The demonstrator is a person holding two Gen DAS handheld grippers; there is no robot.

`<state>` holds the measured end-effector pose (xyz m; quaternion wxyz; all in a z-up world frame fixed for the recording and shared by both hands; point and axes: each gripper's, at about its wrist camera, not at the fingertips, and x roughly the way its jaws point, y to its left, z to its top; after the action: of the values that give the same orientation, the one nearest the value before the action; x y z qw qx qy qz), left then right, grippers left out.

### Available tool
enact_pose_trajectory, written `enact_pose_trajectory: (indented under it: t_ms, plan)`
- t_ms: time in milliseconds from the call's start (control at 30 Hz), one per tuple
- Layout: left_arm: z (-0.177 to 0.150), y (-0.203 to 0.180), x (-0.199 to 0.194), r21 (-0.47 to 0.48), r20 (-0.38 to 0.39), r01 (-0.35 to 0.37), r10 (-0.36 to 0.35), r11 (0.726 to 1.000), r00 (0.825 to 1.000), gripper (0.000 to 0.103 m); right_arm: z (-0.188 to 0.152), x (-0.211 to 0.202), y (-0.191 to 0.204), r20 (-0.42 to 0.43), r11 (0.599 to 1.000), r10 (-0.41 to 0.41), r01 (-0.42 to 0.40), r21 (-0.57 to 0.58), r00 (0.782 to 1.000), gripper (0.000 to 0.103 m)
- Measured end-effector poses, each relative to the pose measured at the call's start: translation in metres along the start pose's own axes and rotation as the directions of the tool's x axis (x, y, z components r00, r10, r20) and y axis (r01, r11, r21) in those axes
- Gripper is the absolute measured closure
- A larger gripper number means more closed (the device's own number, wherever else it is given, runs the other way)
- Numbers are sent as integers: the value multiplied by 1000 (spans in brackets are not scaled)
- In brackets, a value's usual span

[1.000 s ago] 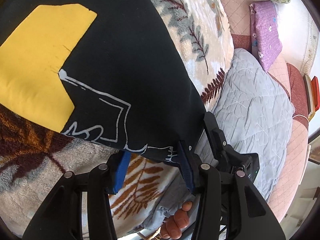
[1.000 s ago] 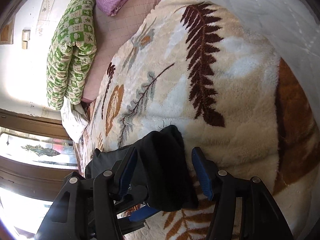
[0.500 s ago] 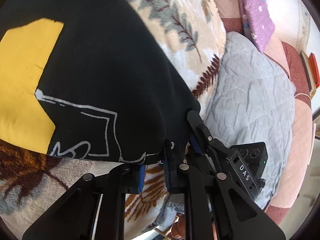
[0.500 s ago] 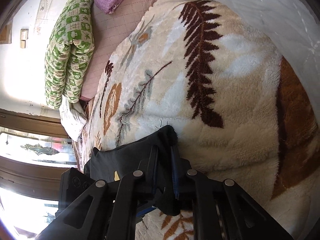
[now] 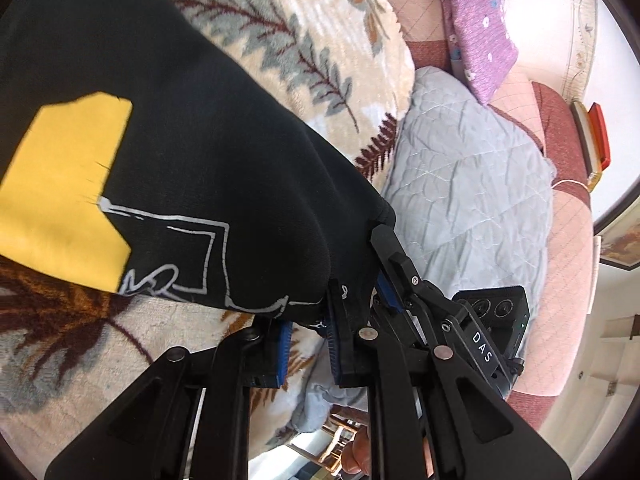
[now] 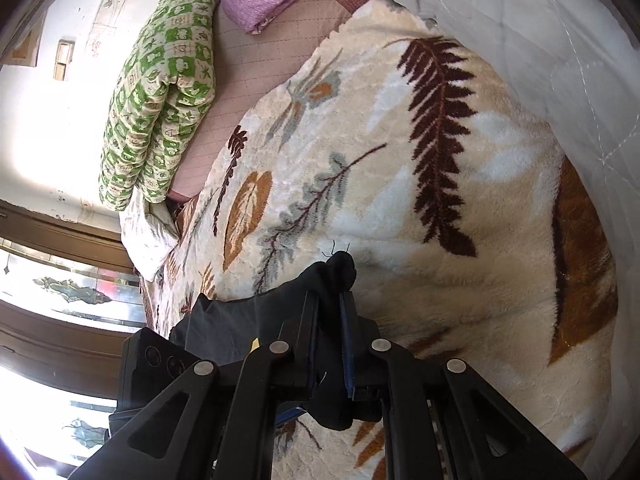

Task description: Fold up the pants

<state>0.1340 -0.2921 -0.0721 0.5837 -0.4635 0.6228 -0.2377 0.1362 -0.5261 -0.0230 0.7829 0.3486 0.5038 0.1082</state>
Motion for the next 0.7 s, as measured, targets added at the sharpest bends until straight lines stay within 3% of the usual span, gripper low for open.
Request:
enact_pose_trajectory:
  t_ms: [333, 700]
  plan:
    - [12, 11, -49, -37, 37, 70, -69, 997, 997, 90, -5, -1, 59, 14, 997, -27, 28, -74, 1000, 94]
    - [32, 52, -99, -129, 88, 122, -112, 984, 990, 90, -17, 38, 127, -36, 990, -16, 11, -142, 999, 94]
